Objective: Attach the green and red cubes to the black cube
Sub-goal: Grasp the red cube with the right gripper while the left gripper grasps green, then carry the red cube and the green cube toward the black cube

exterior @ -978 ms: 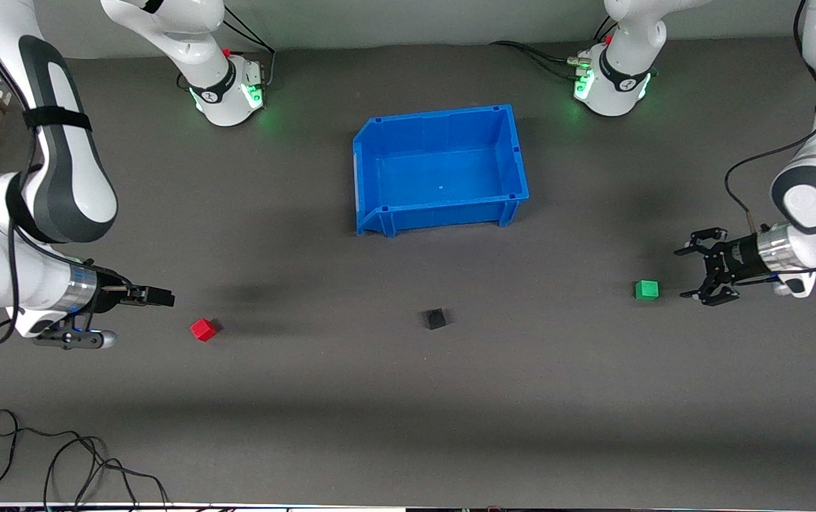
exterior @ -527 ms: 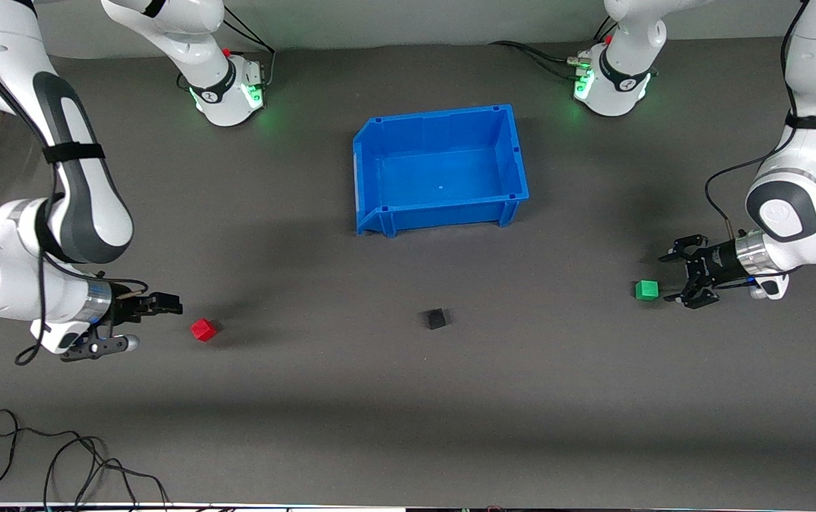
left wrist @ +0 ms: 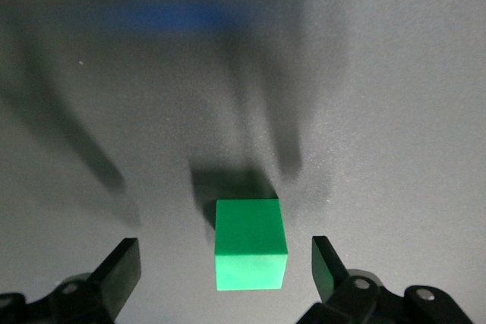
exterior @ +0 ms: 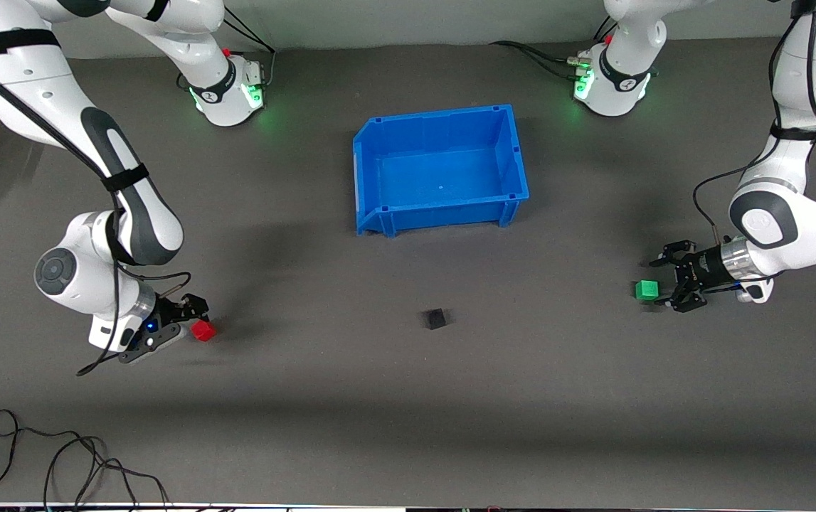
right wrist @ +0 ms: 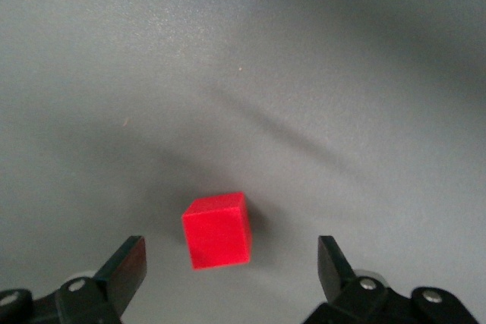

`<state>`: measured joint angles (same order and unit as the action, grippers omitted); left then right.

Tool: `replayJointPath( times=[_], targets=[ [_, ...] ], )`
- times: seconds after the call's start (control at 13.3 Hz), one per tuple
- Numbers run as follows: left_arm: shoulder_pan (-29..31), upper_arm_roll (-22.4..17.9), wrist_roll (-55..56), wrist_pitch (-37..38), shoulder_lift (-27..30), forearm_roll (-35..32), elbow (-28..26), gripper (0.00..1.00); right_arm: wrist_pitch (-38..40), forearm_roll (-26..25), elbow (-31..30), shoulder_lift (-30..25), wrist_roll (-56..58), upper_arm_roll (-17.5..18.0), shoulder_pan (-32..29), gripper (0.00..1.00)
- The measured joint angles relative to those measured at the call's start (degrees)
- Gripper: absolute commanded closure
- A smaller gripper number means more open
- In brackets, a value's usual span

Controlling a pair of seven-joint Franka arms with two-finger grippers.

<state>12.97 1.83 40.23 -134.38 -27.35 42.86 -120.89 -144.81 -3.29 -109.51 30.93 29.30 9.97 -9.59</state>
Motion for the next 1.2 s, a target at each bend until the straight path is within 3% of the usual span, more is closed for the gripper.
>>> replayJointPath(
  times=[0.15,0.23,0.3,0.53,0.83,1.05,1.2],
  targets=[
    [-0.4,0.0,0.0,-0.4,-0.2,0.3,0.0,0.63,-2.8,-2.1,0.0,1.5,0.4,0.2,0.3,0.0],
    [-0.4,0.0,0.0,-0.5,-0.3,0.4,0.0,0.8,-4.0,-2.5,-0.1,2.1,0.4,0.3,0.5,0.0],
    [-0.5,0.0,0.0,-0.5,-0.4,0.4,0.0,0.86,-5.0,-2.6,-0.2,2.7,0.5,0.2,0.7,0.0],
    [-0.5,0.0,0.0,-0.3,-0.4,0.6,1.0,0.86,-6.6,-2.6,-0.7,3.7,0.5,0.2,0.7,0.02],
    [-1.3,0.1,4.6,5.0,-0.3,0.6,7.1,0.86,-8.4,-2.7,-1.6,4.3,0.5,0.2,0.7,0.26],
    [-6.4,0.5,13.5,7.8,-0.3,0.7,12.3,0.87,-8.9,-2.7,-1.9,4.7,0.5,0.2,0.7,0.4],
    [-12.4,0.7,19.6,5.6,-0.4,1.6,13.6,0.87,-9.1,-2.7,-2.1,4.7,0.6,0.1,0.6,0.44]
  ],
)
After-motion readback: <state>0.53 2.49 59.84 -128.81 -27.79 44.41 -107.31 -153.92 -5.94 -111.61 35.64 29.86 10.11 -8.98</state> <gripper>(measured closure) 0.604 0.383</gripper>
